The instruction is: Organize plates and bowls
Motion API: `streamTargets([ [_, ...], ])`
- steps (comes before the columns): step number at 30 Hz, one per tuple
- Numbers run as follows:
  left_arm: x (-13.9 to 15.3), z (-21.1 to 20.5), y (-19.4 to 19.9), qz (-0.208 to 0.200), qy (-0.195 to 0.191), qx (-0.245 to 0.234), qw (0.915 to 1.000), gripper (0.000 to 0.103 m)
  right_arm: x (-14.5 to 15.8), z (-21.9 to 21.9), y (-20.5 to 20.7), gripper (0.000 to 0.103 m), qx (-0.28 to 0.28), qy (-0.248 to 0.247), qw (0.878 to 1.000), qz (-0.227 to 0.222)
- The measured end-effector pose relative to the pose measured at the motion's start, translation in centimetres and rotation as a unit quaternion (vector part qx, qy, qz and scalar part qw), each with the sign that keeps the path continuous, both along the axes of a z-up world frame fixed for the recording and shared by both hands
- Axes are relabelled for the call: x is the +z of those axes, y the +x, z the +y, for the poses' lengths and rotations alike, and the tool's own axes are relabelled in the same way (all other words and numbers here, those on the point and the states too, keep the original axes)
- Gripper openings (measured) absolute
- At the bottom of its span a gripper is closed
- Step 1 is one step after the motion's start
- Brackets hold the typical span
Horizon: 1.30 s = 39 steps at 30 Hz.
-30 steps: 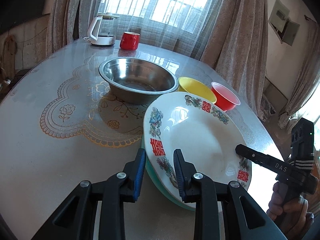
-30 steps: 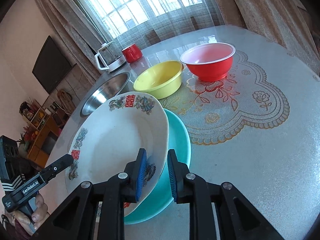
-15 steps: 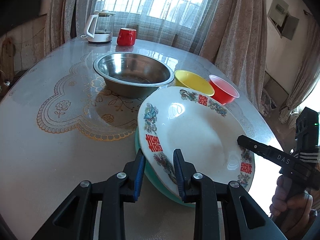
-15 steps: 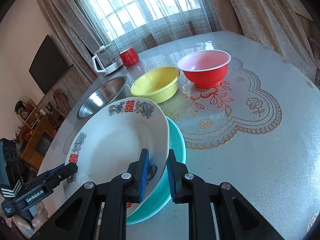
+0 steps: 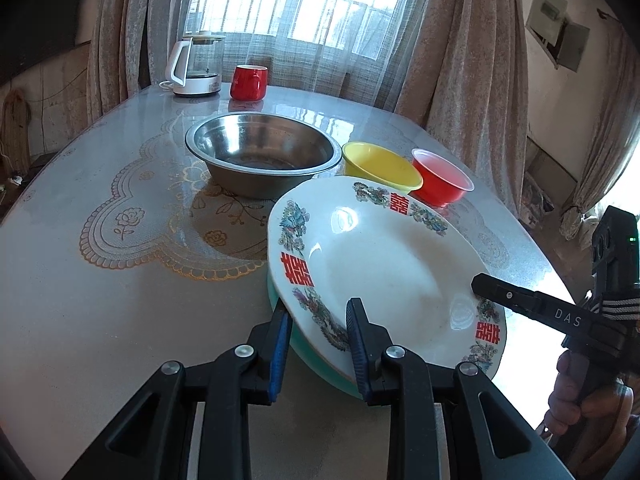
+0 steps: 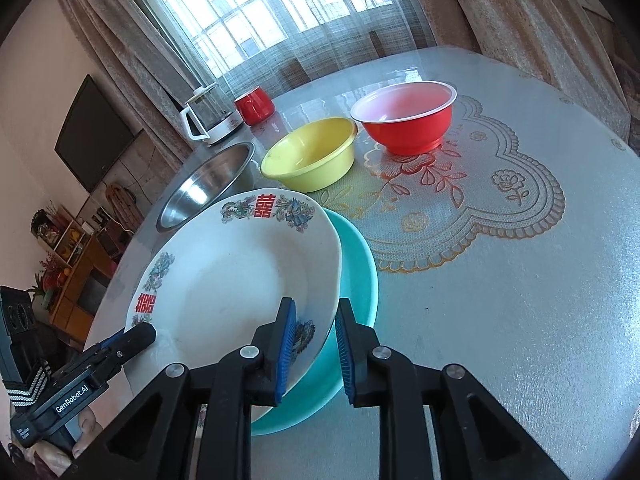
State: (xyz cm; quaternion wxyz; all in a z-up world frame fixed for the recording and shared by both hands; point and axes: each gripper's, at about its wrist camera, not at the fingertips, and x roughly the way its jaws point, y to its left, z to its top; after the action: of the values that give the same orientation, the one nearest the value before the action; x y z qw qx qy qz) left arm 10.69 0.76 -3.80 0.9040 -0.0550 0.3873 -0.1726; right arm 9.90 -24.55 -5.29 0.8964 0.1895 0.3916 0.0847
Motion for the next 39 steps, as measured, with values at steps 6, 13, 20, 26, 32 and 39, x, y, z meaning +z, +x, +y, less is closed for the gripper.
streamTargets([
  [6,0.1,-0.3,-0.2,-0.004,0.013,0.006,0.9999,0.029,0.0,0.3,-0.1,0.021,0.001,-0.006,1.0,0.002],
  [13,0.2,-0.3,-0.4,-0.006,0.015,0.01,0.9998,0.029,-0.3,0.4,-0.6,0.027,0.004,0.005,1.0,0.01],
  [20,0.2,-0.4,-0.5,-0.007,0.019,0.011,0.9997,0.029,-0.7,0.5,-0.8,0.028,0.007,0.025,1.0,0.014],
  [26,0.2,-0.5,-0.6,-0.007,0.022,0.012,0.9997,0.029,-1.2,0.5,-0.6,0.032,0.009,0.044,0.999,0.023],
  [32,0.1,-0.5,-0.5,-0.004,0.019,0.011,0.9998,0.029,-1.8,0.3,-0.5,0.034,0.012,0.068,0.997,0.03],
  [39,0.1,-0.7,-0.5,0.003,0.02,0.009,0.9998,0.03,-2.1,0.3,-0.1,0.034,0.021,0.088,0.995,0.041],
])
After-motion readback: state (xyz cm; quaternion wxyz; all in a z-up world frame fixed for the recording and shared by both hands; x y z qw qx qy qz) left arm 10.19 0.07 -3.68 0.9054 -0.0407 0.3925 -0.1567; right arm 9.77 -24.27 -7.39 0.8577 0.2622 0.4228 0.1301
